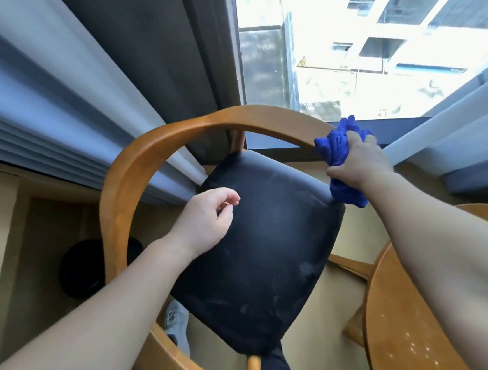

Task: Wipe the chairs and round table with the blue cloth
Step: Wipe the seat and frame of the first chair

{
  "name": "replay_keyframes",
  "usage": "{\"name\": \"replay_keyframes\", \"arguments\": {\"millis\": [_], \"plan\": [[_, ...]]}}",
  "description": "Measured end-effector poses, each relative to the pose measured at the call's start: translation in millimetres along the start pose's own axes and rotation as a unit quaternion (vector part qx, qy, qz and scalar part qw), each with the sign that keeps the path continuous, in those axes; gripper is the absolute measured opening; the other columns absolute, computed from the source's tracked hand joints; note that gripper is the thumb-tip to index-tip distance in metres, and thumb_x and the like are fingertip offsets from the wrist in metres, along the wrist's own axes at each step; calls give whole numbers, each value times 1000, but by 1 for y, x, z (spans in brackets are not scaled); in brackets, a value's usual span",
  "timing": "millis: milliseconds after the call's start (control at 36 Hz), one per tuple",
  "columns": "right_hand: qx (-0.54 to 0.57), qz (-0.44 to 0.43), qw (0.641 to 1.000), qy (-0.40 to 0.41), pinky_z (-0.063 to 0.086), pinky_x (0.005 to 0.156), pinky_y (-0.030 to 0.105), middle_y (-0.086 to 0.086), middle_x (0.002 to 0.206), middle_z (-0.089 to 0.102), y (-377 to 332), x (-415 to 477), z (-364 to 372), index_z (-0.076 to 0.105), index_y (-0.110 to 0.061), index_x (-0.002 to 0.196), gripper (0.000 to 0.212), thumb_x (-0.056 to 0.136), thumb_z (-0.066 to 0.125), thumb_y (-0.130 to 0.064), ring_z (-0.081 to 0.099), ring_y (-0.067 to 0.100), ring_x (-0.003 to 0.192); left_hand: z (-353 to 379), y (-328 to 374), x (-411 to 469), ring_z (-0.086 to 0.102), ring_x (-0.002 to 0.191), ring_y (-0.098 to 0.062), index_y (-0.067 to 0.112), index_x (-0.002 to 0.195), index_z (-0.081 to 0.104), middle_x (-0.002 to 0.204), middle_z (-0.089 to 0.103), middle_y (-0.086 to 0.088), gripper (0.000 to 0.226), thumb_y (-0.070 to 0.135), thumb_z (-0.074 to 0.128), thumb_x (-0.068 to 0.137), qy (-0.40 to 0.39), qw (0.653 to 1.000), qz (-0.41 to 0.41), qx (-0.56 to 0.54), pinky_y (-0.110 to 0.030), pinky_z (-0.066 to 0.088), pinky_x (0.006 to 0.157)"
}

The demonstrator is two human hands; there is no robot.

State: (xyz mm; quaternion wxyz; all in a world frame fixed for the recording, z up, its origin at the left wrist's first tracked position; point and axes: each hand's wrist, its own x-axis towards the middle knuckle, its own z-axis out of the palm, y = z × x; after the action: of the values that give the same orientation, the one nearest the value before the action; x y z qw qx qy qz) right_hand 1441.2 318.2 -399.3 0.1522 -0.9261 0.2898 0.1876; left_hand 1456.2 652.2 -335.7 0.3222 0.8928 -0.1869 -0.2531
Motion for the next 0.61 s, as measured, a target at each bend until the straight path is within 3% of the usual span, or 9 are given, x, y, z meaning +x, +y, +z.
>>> {"name": "replay_keyframes", "arguments": {"millis": [167,306,417,611], "plan": [[5,37,999,7,42,70,36,13,109,41,35,-19,3,35,-23,117,70,62,70,-46,50,34,88,10,13,1,57,94,3,23,115,62,104,61,15,24,15,53,95,-21,1000,9,8,3,39,75],[30,81,996,-9,46,74,36,10,99,39,62,-34,1,37,-24,119,78,57,76,-51,51,35,84,14,22,4,58,98,-3,23,116,62,107,62,13,24,15,53,95,-33,999,18,17,-3,41,79],[39,109,993,-14,45,72,35,12,99,40,74,-44,2,35,-23,128,80,63,74,-47,51,34,82,12,22,3,59,94,-4,20,112,64,103,63,11,23,12,54,93,-30,999,18,28,1,39,77],[77,132,988,-4,40,69,33,12,99,42,64,-70,1,41,-21,122,68,66,71,-45,49,33,79,-2,11,-4,58,94,-3,25,112,62,103,61,13,22,16,54,94,-35,999,-4,32,-3,40,75]]}}
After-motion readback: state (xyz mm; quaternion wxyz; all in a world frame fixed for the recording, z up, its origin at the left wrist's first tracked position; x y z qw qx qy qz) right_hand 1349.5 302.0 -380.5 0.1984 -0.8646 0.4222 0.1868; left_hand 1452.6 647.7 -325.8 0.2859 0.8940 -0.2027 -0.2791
